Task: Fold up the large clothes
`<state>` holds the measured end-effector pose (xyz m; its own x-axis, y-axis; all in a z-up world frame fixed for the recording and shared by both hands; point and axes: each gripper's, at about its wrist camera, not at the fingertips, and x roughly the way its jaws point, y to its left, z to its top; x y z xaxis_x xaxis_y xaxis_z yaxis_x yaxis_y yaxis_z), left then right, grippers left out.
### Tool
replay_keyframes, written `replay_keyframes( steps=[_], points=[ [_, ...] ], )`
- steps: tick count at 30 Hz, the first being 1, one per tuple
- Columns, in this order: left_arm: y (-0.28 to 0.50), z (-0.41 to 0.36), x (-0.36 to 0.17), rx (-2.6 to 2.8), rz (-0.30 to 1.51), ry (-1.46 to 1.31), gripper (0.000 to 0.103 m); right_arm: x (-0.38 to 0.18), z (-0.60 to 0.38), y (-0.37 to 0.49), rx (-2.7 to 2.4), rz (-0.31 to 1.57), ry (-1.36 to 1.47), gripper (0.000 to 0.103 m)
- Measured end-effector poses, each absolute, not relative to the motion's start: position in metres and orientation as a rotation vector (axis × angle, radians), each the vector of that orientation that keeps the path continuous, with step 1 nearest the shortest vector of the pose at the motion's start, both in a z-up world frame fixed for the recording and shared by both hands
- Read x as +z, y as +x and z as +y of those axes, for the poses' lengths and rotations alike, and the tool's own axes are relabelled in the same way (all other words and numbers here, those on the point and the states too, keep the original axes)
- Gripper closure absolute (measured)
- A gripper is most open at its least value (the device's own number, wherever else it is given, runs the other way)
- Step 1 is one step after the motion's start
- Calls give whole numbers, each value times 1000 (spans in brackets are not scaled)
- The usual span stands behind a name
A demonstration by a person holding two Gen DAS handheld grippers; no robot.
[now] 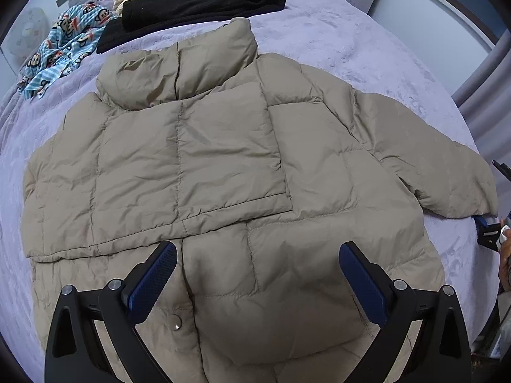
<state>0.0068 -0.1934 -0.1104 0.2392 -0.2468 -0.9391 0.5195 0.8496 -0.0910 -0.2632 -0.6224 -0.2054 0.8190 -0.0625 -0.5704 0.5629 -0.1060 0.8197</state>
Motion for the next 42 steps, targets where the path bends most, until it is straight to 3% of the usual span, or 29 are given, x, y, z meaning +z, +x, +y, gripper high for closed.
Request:
replay_keyframes(
  steps=[1,2,3,5,6,14,24,27,31,37,42],
  points=[
    [8,-193,-109,-532,1221,255,1,-208,-626,-263,-549,374,1632,2],
    [10,-193,-108,-532,1218,251,1,-210,-628,-263,-547,345,1666,12],
    [12,-191,-106,-530,1214,246,1,-211,-629,-260,-534,329,1700,44],
    [17,-187,-102,-526,1204,237,1,-218,-630,-251,-486,312,1762,84],
    [19,-185,-100,-521,1197,230,1,-219,-630,-247,-454,290,1783,92],
    [48,-135,-81,-436,1141,176,1,-147,-598,-161,-220,331,1565,94],
    [86,-52,-77,-297,1109,107,1,-33,-435,29,108,670,864,93],
    [94,-31,-82,-267,1111,99,1,-42,-365,68,165,794,691,93],
    [103,-13,-90,-245,1113,87,1,-94,-296,92,188,957,587,93],
    [110,-10,-105,-260,1121,82,1,-176,-284,76,121,1098,655,93],
    [114,-23,-124,-285,1169,40,1,-186,-291,77,102,1134,686,89]
  ],
)
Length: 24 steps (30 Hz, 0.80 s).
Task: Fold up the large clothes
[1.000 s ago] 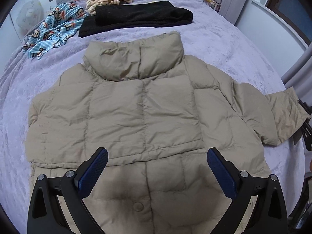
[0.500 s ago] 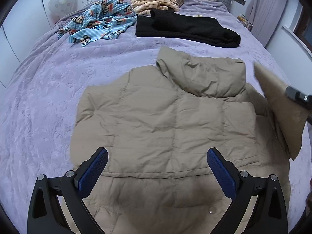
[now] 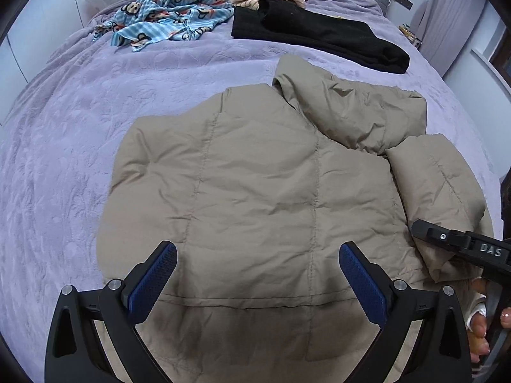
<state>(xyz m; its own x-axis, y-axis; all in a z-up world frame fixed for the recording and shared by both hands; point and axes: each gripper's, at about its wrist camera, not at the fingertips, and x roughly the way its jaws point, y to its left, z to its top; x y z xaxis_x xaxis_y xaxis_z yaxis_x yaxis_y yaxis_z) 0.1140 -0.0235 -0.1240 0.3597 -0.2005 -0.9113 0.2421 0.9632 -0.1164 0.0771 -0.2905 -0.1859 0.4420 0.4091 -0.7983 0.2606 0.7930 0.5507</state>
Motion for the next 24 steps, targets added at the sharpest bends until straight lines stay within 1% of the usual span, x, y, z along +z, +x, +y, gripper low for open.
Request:
replay_keyframes(
  steps=[1,2,3,4,5,8,10,11,12,13,14,17,20,24],
  points=[
    [113,-26,-126,-295,1173,34,1,-180,-293,76,95,1140,690,84],
    [114,-28,-127,-307,1177,30,1,-173,-294,73,95,1135,702,62],
    [114,-30,-127,-318,1179,29,1,-164,-298,67,105,1113,731,31],
    [115,-32,-127,-332,1178,27,1,-155,-303,60,111,1082,761,21],
    [117,-32,-127,-344,1175,21,1,-145,-309,50,106,1034,791,18],
    [125,-27,-126,-378,1172,-27,1,-131,-333,25,26,948,882,18],
    [131,-19,-123,-399,1174,-79,1,-135,-356,17,-45,885,993,20],
    [133,-15,-122,-409,1172,-105,1,-139,-364,17,-73,870,1036,32],
    [135,-11,-121,-423,1170,-133,1,-141,-370,19,-89,863,1067,64],
    [137,-5,-119,-449,1167,-169,1,-144,-372,24,-85,861,1090,81],
    [139,2,-118,-482,1163,-212,1,-144,-370,32,-73,859,1082,90],
    [144,17,-116,-531,1171,-289,1,-120,-338,59,7,861,899,90],
    [148,29,-116,-581,1185,-366,1,-102,-282,85,130,903,694,90],
    [154,38,-119,-676,1215,-517,1,-104,-206,101,238,1006,428,90]
  ],
)
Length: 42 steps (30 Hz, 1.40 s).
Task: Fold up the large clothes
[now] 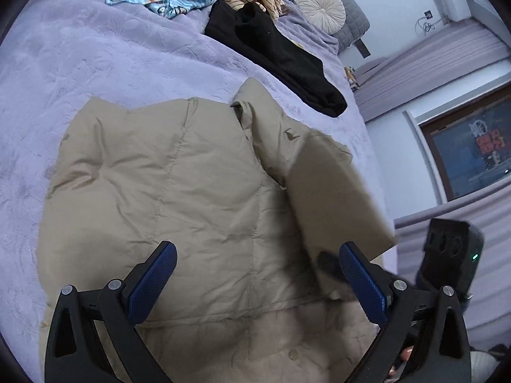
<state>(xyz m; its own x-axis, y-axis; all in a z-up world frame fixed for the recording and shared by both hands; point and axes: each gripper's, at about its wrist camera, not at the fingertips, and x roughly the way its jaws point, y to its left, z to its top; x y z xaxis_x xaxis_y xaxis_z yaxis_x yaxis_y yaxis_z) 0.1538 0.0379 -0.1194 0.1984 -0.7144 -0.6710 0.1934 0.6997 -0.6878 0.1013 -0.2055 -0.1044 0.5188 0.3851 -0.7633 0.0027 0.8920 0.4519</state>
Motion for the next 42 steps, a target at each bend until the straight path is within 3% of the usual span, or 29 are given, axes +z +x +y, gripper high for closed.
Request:
replay_keyframes(
  steps=[4,9,17,18,19,20,21,22,31,32,35,39,42],
  points=[
    [158,38,-124,-746,1235,-630,1,-131,-168,105,286,1137,344,84],
    [162,20,-132,-787,1280,-621,1,-137,-171,96,266,1168,379,48],
    [165,-26,-160,-795,1374,-523,4,-115,-251,19,203,1119,480,46],
    [164,-33,-162,-800,1376,-511,22,-120,-258,9,192,1139,479,47],
    [164,-41,-164,-808,1395,-501,46,-126,-266,-2,174,1167,469,48],
    [164,-47,-167,-811,1420,-497,58,-133,-272,-9,151,1192,459,50],
    [164,-53,-169,-812,1447,-508,85,-140,-278,-16,124,1216,457,50],
    [164,-56,-167,-813,1450,-524,93,-144,-284,-22,104,1227,462,50],
    [167,-11,-86,-791,1172,-539,93,-142,-337,-13,-99,1128,311,51],
    [167,-8,-91,-780,1192,-530,93,-137,-348,-15,-138,1108,297,54],
    [163,-17,-121,-742,1271,-448,93,-134,-379,-23,-187,1073,331,86],
    [152,-30,-170,-635,1360,-308,91,-164,-395,-27,-204,1120,365,91],
    [148,-15,-169,-613,1353,-337,87,-177,-398,-26,-207,1113,422,91]
  ],
)
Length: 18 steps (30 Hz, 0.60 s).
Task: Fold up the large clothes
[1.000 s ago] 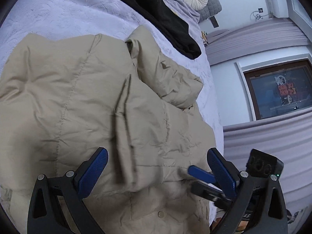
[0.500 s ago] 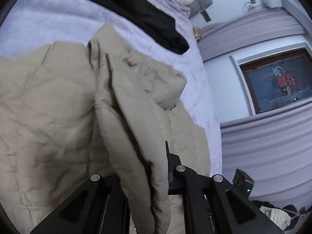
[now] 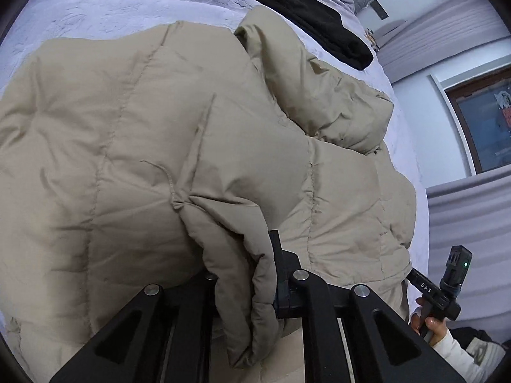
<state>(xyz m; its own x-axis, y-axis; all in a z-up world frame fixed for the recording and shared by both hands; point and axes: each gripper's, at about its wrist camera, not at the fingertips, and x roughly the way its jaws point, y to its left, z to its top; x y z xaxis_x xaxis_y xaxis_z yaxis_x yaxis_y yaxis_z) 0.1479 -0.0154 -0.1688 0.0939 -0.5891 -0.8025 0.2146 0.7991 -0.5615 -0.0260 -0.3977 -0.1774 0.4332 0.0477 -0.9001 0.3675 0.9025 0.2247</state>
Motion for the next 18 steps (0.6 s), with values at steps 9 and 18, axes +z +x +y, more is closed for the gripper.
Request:
replay_keyframes(
  steps=[9,18],
  points=[
    [151,52,-119,-405,1245,-148,82,-147,-388,-59,-168,1175,536,69],
    [138,-23,-94,-552,1181,-103,82,-95,-396,-39,-149,991,541,69]
  ],
)
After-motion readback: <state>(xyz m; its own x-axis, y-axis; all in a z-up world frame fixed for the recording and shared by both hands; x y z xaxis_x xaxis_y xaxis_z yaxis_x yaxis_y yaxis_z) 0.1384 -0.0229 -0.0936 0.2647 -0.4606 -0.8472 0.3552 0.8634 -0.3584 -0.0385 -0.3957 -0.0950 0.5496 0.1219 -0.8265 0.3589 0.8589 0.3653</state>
